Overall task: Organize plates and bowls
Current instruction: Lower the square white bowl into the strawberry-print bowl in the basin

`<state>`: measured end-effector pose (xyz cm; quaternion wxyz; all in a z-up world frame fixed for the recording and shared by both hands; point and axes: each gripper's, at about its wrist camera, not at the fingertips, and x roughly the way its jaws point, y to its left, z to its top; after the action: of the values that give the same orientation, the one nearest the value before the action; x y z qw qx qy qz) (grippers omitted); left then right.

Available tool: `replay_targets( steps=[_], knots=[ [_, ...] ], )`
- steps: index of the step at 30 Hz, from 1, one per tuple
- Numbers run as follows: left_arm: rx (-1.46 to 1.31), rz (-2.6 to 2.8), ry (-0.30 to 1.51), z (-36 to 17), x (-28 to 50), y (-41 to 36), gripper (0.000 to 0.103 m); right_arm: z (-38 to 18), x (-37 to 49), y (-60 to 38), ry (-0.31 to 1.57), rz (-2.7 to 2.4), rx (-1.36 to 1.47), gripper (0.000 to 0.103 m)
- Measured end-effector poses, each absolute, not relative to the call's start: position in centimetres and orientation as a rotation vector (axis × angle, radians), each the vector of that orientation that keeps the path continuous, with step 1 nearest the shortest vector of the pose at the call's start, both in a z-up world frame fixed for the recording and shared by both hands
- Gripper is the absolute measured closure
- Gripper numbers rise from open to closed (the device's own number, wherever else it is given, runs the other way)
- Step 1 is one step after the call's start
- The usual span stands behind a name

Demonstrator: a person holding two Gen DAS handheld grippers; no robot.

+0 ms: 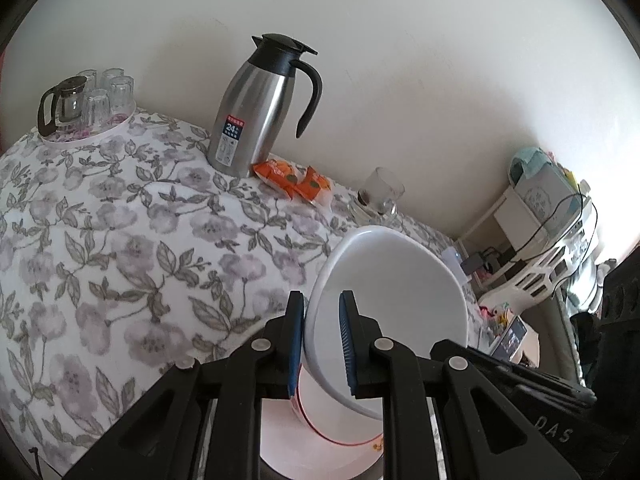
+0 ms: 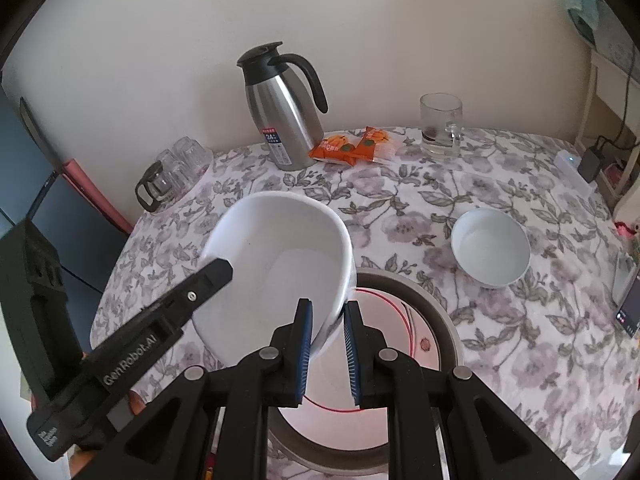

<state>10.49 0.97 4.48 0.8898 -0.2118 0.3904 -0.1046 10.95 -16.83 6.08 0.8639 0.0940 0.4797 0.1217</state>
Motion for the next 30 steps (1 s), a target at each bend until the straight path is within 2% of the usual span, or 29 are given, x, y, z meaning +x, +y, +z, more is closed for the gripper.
replay_targets(
  steps=[18,30],
  knots=[
    [-0.380,-0.232,0.844,3.1,9.1,-0.4,0.085,4.1,7.5,-18.2,0.899,0.228,0.279,0.086],
    [-0.330,-0.240,0.901,1.9,9.6,-1.7,0.085,1.9,7.1,-19.4,0.902,0.209,0.329,0.086]
  ],
)
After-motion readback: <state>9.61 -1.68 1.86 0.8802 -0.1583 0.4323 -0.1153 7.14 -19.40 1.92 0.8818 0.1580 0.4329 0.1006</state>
